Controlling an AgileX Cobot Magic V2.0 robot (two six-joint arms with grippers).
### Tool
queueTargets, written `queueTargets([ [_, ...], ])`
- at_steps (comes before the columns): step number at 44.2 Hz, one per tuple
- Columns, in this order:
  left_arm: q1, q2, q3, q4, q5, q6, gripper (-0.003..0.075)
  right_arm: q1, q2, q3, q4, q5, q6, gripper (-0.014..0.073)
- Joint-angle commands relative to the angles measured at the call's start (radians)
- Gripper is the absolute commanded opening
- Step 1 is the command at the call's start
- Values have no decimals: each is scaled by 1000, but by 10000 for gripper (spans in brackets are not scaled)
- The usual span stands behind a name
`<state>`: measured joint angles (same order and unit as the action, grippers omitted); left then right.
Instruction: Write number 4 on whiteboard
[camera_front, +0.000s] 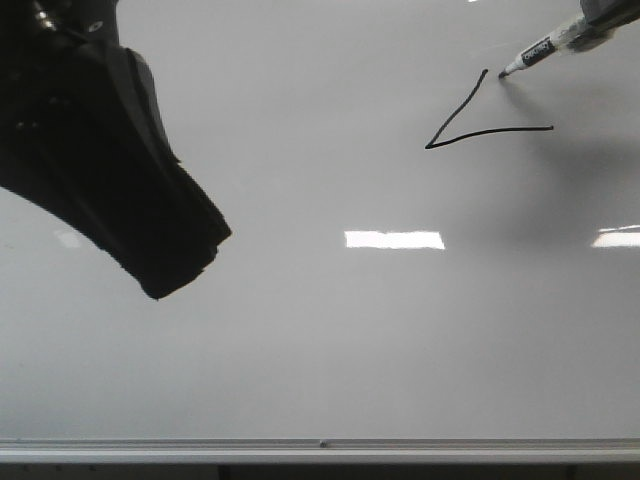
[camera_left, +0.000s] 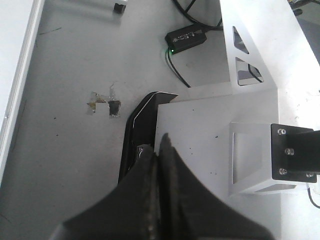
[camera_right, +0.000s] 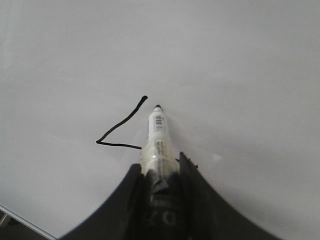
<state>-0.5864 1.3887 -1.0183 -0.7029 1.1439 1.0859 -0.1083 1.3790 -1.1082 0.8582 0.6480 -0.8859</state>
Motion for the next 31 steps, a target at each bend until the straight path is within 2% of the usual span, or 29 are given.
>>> queueTargets([
  [1, -3, -31, -31, -56, -1, -7, -20, -1, -23, -35, 32, -41, -1, -62],
  [9, -3, -31, -31, -56, -1, -7, -20, -1, -23, -26, 25, -35, 3, -62],
  [16, -3, -31, -31, -56, -1, -7, -20, -1, -23, 5, -33, -25, 48, -62],
  [31, -3, -31, -31, -56, -1, -7, -20, -1, -23, 143, -47, -22, 48, -62],
])
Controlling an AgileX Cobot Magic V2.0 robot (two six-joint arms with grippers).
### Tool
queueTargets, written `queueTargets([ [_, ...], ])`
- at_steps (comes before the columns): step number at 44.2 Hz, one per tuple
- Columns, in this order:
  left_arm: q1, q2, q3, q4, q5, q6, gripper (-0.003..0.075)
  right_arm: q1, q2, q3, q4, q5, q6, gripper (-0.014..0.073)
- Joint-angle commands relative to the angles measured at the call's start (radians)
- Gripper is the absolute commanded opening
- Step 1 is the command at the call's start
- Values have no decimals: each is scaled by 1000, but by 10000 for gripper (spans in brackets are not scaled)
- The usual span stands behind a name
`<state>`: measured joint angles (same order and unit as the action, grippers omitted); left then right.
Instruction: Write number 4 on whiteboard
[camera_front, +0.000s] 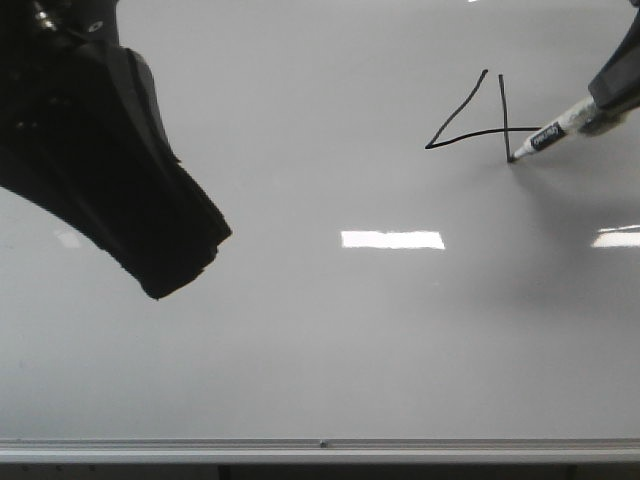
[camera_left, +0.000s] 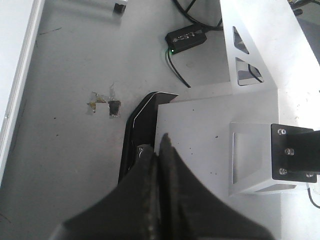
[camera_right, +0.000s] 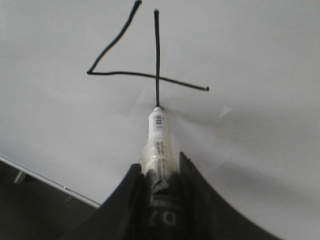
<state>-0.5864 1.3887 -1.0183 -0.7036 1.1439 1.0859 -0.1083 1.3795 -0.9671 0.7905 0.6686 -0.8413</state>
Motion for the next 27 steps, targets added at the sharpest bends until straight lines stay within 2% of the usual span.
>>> queueTargets([
  [1, -3, -31, -31, -55, -1, -7, -20, -1, -23, 9, 20, -45, 3, -62],
  [10, -3, -31, -31, -55, 0, -7, -20, -1, -41, 24, 26, 3, 3, -62],
  [19, -3, -31, -31, -60, -25, -7, -6, 46, -148, -32, 29, 174, -18, -62],
  [23, -3, -31, -31, -65, -49, -7, 102, 105, -156, -74, 17, 288, -32, -62],
  [27, -3, -31, -31, -66, -106, -7, 334, 189, -145, -115, -1, 403, -32, -62],
])
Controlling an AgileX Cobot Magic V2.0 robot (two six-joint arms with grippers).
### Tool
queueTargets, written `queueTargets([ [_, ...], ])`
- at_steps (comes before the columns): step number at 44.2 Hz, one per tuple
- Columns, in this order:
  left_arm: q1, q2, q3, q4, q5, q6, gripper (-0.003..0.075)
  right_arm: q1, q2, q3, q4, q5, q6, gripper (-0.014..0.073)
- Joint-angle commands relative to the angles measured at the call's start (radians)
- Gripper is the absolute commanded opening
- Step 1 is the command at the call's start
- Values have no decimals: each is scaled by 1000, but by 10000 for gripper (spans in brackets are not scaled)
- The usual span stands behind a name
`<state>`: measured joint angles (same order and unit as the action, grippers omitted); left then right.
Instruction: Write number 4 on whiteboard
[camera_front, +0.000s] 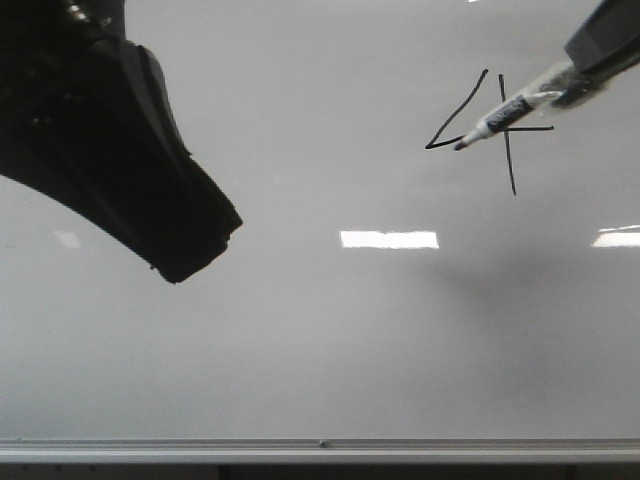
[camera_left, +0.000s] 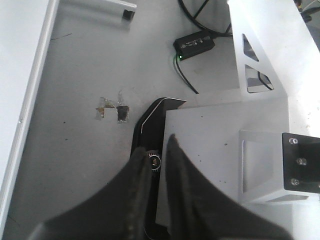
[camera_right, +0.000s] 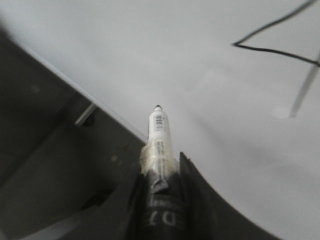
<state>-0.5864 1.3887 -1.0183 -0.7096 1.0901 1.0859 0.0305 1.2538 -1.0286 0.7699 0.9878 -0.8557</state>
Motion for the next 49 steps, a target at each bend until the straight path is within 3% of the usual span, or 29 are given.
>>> queueTargets([
  [1, -3, -31, -31, -60, -67, -5, 412, 74, -17, -59, 17, 100, -19, -62],
  [4, -3, -31, -31, -60, -125, -2, 576, 132, -13, -69, 17, 136, -34, -62],
  [7, -3, -31, -31, -65, -181, 3, 655, 186, -3, -76, 17, 157, -36, -62],
  [15, -3, -31, -31, -132, -207, 129, 661, 311, 14, -76, 53, 140, -36, -62],
  [23, -3, -31, -31, -167, -194, 161, 656, 388, 18, -76, 101, 88, -36, -62],
  [30, -3, -31, -31, -181, -173, 161, 529, 397, 18, -76, 151, 81, -51, -62],
  [41, -3, -31, -31, -193, -146, 161, 171, 397, 18, -76, 193, 88, -84, -62],
  [44, -3, -31, -31, -195, -146, 161, 124, 397, 18, -76, 189, 99, -85, -62],
  [49, -3, -31, -31, -198, -146, 161, 118, 397, 18, -76, 170, 103, -85, -62],
])
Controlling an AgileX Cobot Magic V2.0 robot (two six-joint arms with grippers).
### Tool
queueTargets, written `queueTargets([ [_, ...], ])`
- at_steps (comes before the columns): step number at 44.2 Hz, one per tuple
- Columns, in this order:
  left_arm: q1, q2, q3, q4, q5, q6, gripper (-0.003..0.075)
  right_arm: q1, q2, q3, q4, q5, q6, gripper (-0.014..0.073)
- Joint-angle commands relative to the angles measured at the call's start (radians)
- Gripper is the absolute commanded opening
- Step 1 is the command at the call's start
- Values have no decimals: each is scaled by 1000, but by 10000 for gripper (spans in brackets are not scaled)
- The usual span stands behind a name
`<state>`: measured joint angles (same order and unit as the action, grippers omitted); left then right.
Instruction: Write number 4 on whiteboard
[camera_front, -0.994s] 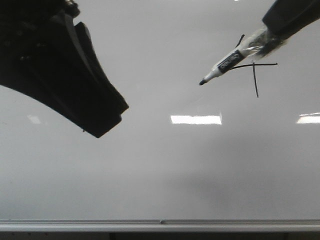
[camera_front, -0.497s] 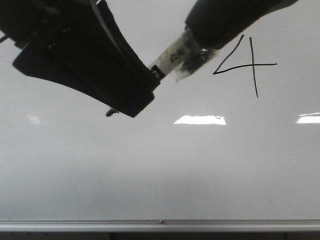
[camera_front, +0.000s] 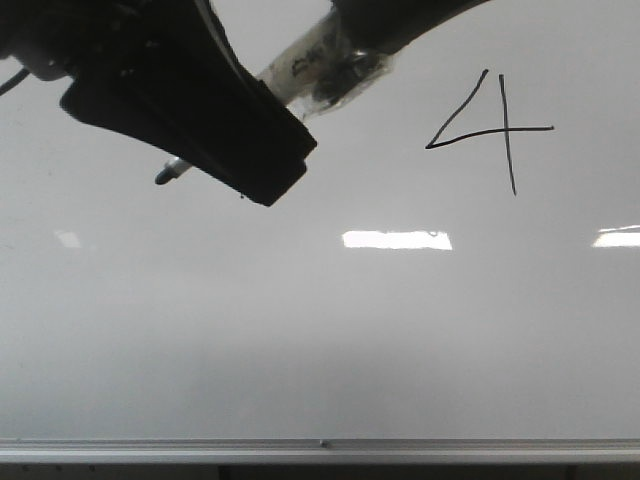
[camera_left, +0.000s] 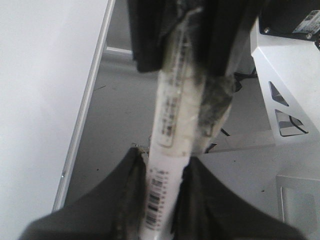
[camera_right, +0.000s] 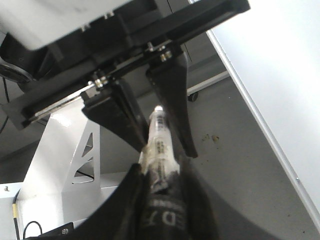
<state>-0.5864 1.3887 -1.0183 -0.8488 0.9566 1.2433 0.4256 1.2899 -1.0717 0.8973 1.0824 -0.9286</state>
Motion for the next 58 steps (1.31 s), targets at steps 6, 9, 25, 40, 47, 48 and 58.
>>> queueTargets([
  [6, -3, -31, -31, -59, 14, 3, 110, 2, -18, -33, 41, 6, -12, -62],
  [9, -3, -31, -31, -59, 27, 3, 52, 2, -18, -33, 41, 1, -12, -53],
  [25, -3, -31, -31, 20, -75, -49, -20, -4, -41, -33, 34, -86, 2, 317],
  [40, -2, -66, 5, 742, -386, -868, -20, -106, -302, 139, -73, -392, 135, 86],
  [47, 58, -143, 100, 1007, -447, -1221, -20, -161, -454, 286, -73, -451, 135, -61],
  [48, 83, -160, 114, 1028, -454, -1263, -20, -168, -469, 308, -73, -453, 135, -62],
  [58, 412, -254, 206, 1044, -478, -1363, -20, -189, -572, 416, -73, -437, 135, -62],
])
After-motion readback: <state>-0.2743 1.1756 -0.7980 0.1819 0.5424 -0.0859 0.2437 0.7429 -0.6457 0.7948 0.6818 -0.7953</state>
